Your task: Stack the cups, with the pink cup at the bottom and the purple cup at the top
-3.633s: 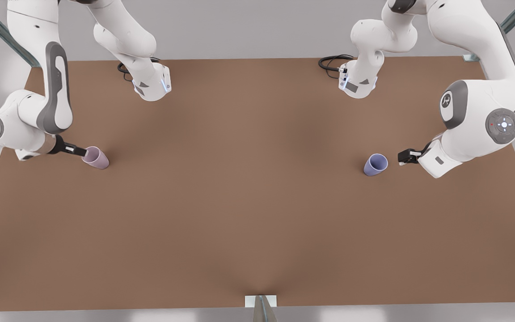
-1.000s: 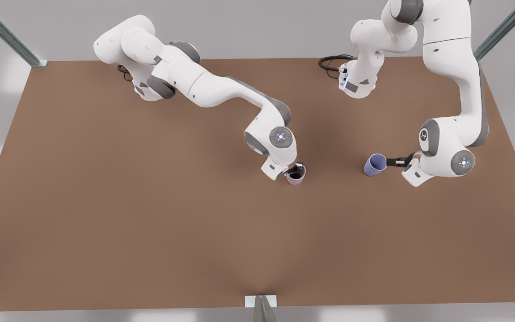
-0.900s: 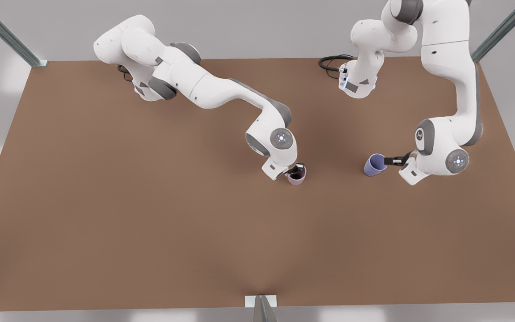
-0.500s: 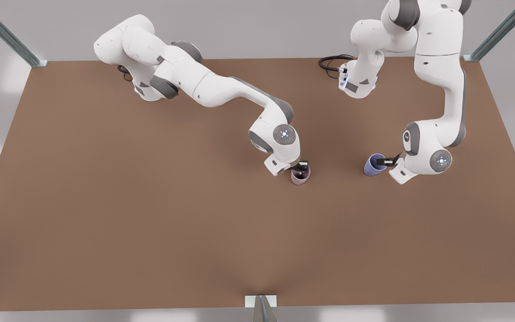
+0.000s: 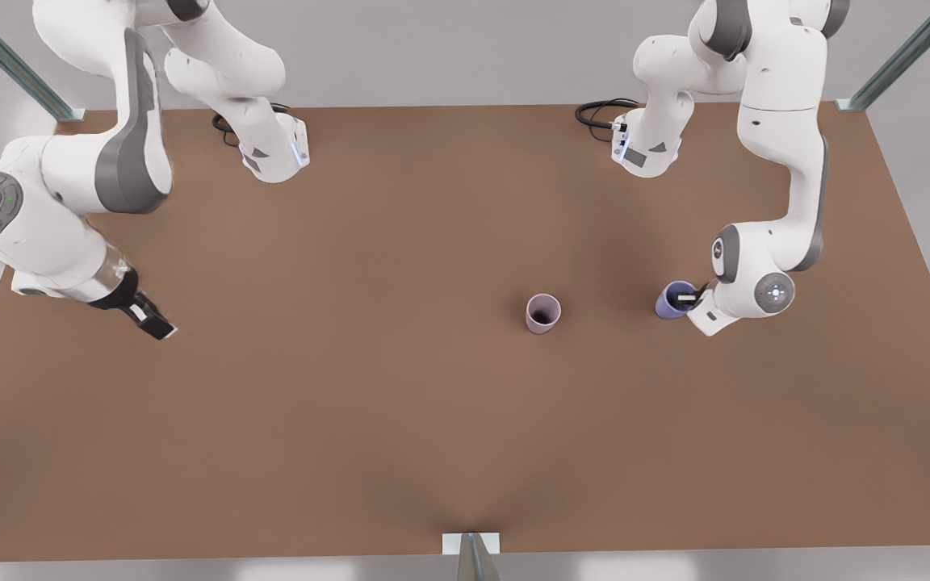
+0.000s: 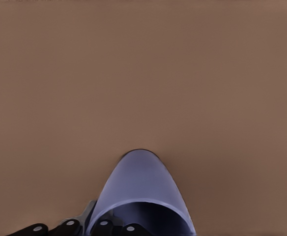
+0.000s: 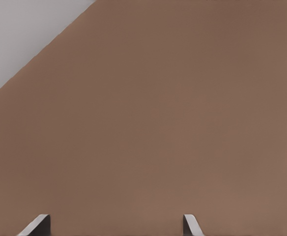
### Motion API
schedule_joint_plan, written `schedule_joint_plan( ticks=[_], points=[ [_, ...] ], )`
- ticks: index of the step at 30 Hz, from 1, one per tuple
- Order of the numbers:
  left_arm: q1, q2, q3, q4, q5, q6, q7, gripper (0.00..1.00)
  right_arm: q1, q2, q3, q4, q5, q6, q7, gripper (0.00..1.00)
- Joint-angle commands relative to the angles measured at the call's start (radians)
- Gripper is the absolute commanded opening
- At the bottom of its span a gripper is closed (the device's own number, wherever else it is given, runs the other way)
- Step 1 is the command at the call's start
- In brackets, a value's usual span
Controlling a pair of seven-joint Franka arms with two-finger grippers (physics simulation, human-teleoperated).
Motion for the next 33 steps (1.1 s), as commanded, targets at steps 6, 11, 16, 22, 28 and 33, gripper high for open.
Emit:
schedule_joint_plan(
  ticks=[6,11,16,22,28,33],
  points=[
    [-0.069,-0.057,-0.001,0.323,-0.002,-0.392,-0.007,0.21,0.012,0.062,-0.003,0.093,0.02,-0.032,-0.755,1.0],
    [-0.313,-0.05,-0.038,0.462,-0.017,-0.437,-0.292,0.21,0.027,-0.098,-0.001,-0.133,0.023,0.04,-0.803,1.0],
    [-0.423,-0.008,-0.066,0.465,-0.115,-0.389,-0.54,0.21,0.027,-0.09,0.051,-0.13,0.012,0.062,-1.218,1.0],
    [-0.442,0.042,-0.067,0.468,-0.115,-0.296,-0.546,0.21,0.053,-0.086,0.058,-0.128,-0.002,0.103,-1.291,1.0],
    [-0.44,0.056,-0.067,0.467,-0.117,-0.244,-0.546,0.21,0.044,-0.078,0.055,-0.127,0.004,0.099,-1.289,1.0],
    [-0.44,0.065,-0.067,0.461,-0.118,-0.231,-0.548,0.21,0.043,-0.078,0.054,-0.122,0.008,0.089,-1.222,1.0]
  ],
)
